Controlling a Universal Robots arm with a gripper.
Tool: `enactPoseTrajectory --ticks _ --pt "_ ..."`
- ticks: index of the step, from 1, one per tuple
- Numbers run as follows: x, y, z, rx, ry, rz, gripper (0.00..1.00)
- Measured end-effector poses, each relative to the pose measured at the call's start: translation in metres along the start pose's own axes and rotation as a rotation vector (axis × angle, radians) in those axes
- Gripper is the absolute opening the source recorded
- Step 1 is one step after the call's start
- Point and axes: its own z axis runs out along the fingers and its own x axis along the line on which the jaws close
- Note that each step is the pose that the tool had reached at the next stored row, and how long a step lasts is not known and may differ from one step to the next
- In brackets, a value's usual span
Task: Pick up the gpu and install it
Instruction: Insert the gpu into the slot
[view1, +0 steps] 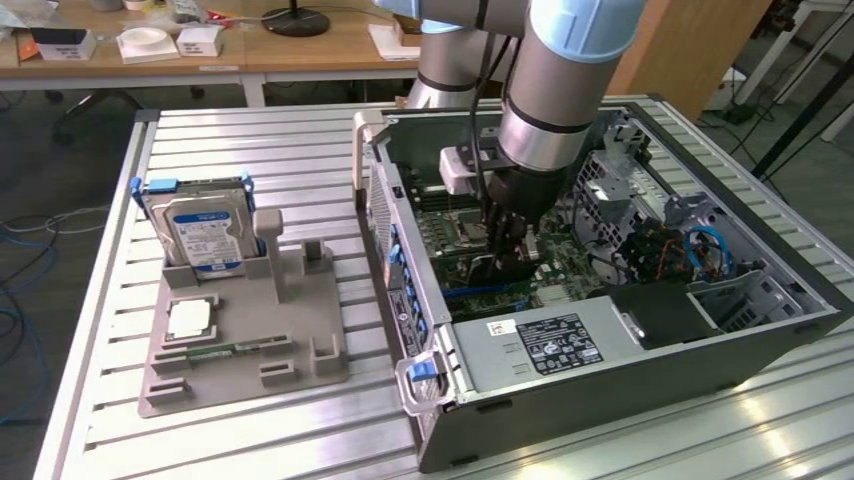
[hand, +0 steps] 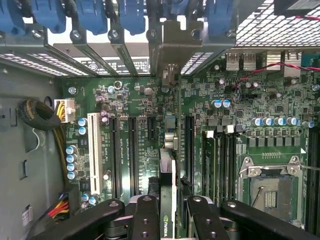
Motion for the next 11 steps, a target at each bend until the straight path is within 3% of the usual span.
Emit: enactPoseTrajectory --ticks 11 --pt "-0.0014 0.0019 0.0039 0.0011 0.0 0.0 0.26"
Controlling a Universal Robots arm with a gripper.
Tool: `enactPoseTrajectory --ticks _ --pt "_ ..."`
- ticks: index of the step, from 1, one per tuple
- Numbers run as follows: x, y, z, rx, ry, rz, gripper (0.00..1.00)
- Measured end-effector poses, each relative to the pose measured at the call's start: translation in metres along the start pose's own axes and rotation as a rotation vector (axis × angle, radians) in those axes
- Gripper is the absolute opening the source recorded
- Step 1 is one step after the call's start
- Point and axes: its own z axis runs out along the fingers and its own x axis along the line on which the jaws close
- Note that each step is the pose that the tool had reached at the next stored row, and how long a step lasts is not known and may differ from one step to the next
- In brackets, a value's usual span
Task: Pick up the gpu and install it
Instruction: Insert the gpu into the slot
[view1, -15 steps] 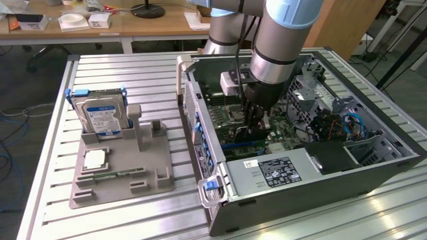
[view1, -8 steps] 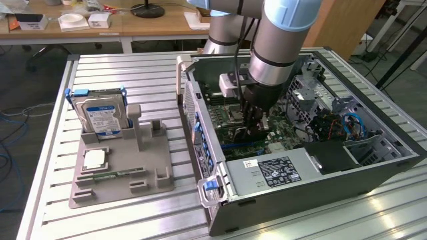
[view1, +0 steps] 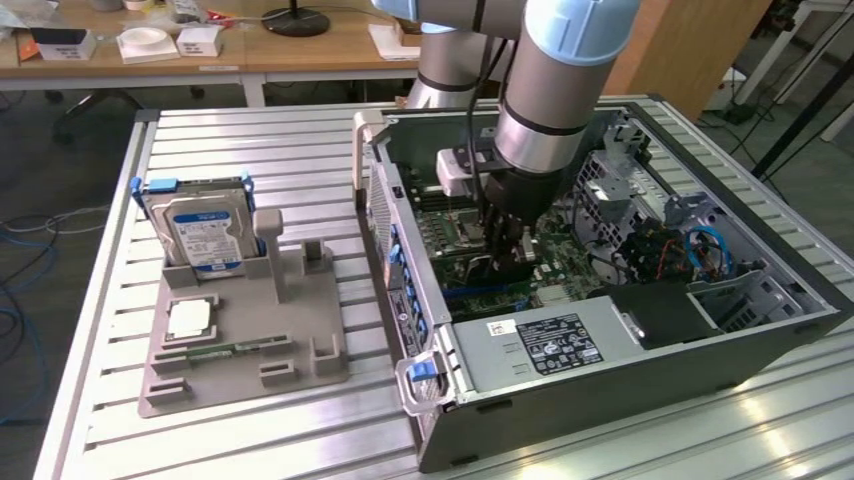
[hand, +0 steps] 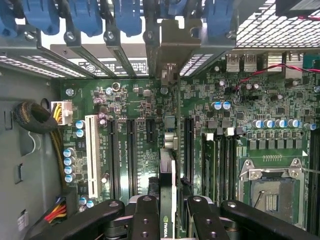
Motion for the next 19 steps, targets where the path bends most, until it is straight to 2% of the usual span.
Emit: enactPoseTrajectory --ticks 4,5,8,19 --pt "0.0 -0.0001 -0.0002 -0.0004 -0.0002 0.0 0.26" --pt "-0.0002 -0.0002 -0.0005 -0.0003 -0.0019 0.0 0.26" --pt "-0.0001 -0.0001 -0.0023 -0.0022 -0.0001 0.0 0.26" --pt "0.0 0.0008 -0.0027 -0.0025 0.0005 -0.004 0.26"
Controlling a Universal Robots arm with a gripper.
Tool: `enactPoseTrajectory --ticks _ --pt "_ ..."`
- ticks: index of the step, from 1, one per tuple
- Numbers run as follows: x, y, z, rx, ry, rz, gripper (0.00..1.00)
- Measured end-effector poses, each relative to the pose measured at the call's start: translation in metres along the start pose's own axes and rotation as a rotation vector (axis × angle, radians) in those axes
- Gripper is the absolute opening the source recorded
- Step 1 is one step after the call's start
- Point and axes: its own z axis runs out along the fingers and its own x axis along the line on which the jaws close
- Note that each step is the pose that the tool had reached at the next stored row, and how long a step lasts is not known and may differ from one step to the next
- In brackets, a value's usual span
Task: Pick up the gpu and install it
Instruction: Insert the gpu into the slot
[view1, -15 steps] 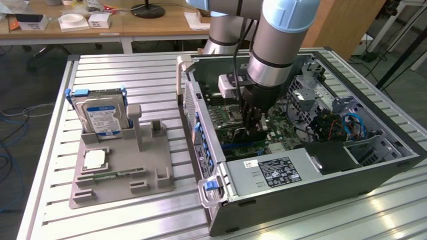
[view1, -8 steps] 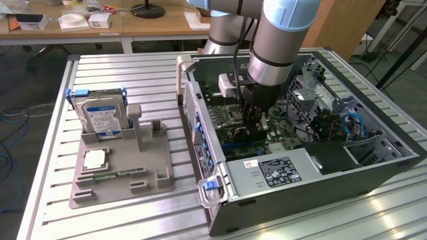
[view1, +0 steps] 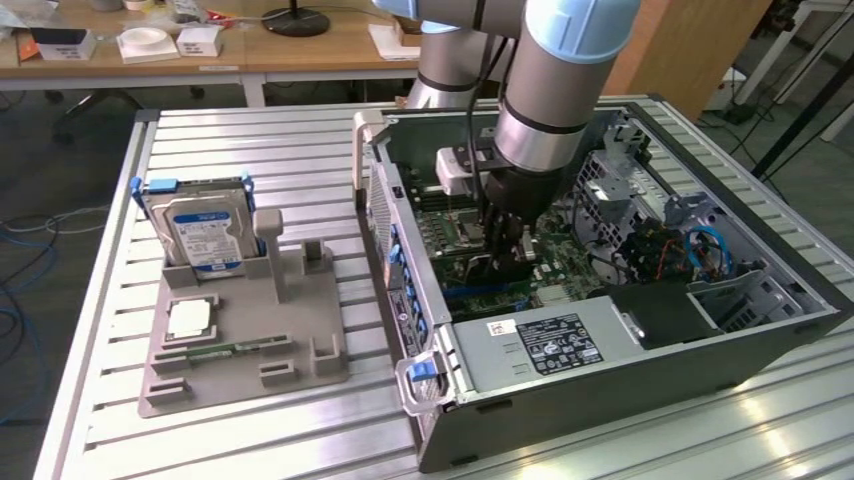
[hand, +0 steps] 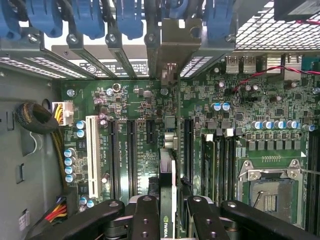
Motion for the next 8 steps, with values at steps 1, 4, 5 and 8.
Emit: enactPoseTrajectory --ticks 1,4,5,8 --pt "0.0 0.0002 0.0001 0.0001 0.0004 0.0 0.26" --pt "0.0 0.0003 0.0005 0.0001 0.001 -0.003 0.26" --pt "0.0 0.0003 0.0008 0.0001 0.0012 -0.003 0.26" --pt "0.0 0.0003 0.0013 0.0 0.0014 -0.005 0.26"
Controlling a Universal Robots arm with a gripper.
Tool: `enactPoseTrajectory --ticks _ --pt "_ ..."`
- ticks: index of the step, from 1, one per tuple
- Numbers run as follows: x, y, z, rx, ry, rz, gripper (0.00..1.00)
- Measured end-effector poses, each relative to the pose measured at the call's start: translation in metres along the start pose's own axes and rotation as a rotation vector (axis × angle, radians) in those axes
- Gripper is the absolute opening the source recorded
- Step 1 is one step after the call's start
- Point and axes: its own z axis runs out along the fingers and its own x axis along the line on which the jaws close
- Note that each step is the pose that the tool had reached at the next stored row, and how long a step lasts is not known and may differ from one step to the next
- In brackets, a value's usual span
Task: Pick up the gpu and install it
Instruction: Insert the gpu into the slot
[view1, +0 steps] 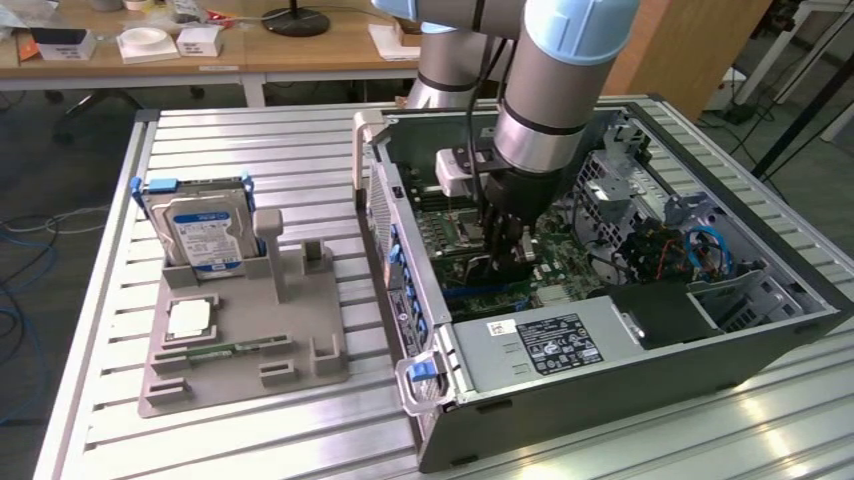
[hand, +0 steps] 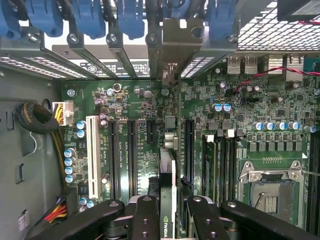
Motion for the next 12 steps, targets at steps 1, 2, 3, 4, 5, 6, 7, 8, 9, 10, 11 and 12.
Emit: enactPoseTrajectory --ticks 1,2,3,4,5,6,7,8,9,10,11,12 --pt "0.0 0.0 0.0 0.0 0.0001 0.0 0.26" --pt "0.0 0.0 0.0 0.0 0.0 0.0 0.26" --pt "0.0 0.0 0.0001 0.0001 -0.0001 0.0 0.26" --pt "0.0 0.0001 0.0001 0.0001 -0.0001 0.0 0.26" --pt "0.0 0.0003 0.0001 0.0001 0.0 0.0 0.26" --pt "0.0 0.0003 0.0002 0.0001 0.0007 0.0 0.26" --pt "0.0 0.0003 0.0002 0.0002 0.0015 0.0 0.26" --pt "0.0001 0.0003 0.0002 0.0002 0.002 0.0 0.26" --pt "0.0001 0.0003 0.0002 0.0002 0.0022 0.0 0.26" --pt "0.0002 0.0003 0.0002 0.0002 0.0023 0.0 0.26" --pt "0.0002 0.0003 0.0003 0.0001 0.0025 0.0 0.26" --pt "0.0002 0.0003 0.0006 0.0001 0.0024 0.0 0.26"
